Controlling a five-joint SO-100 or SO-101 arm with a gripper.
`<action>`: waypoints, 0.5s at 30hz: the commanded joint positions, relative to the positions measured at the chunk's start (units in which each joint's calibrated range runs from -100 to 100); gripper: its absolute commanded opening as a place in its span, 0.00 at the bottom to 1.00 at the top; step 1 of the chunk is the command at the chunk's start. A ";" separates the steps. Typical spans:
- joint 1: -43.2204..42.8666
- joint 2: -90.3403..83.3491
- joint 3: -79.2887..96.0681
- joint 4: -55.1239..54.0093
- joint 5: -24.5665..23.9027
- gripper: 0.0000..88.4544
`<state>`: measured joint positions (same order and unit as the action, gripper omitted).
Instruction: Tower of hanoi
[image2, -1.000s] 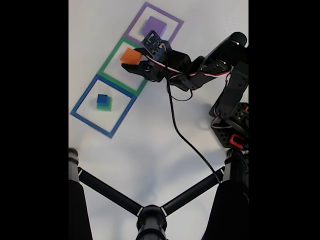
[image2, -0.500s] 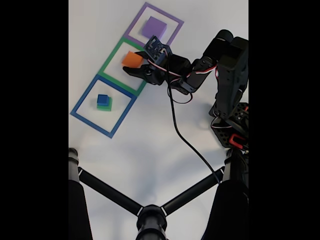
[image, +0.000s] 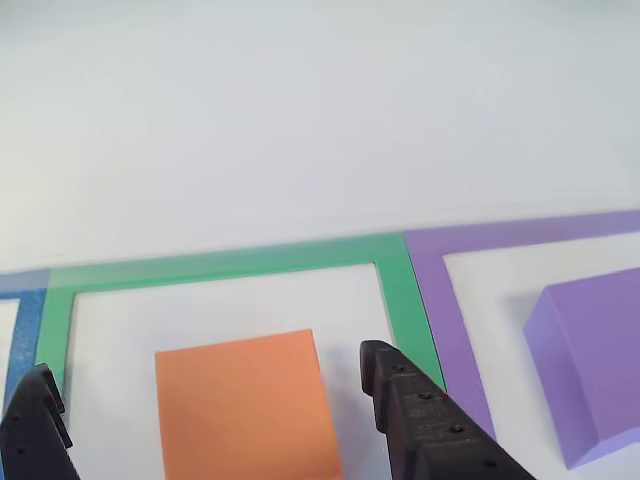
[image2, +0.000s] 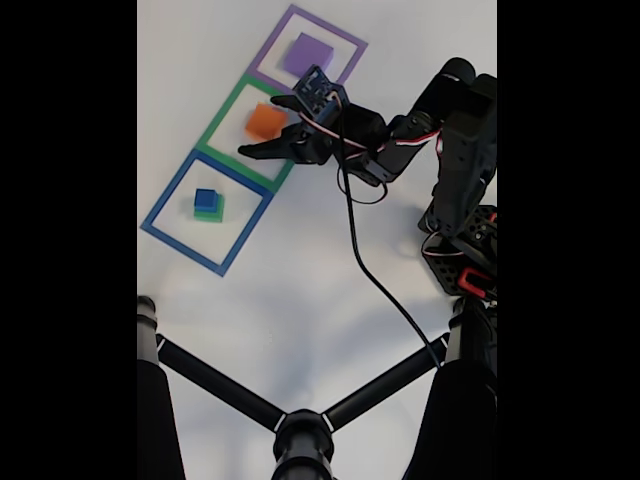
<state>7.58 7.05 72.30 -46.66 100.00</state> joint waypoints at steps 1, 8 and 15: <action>0.31 -19.23 1.35 14.24 0.00 0.40; 0.39 -49.12 -10.19 63.94 0.00 0.26; -2.89 -56.97 -36.73 106.27 0.00 0.00</action>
<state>7.09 -45.17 51.31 35.97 100.00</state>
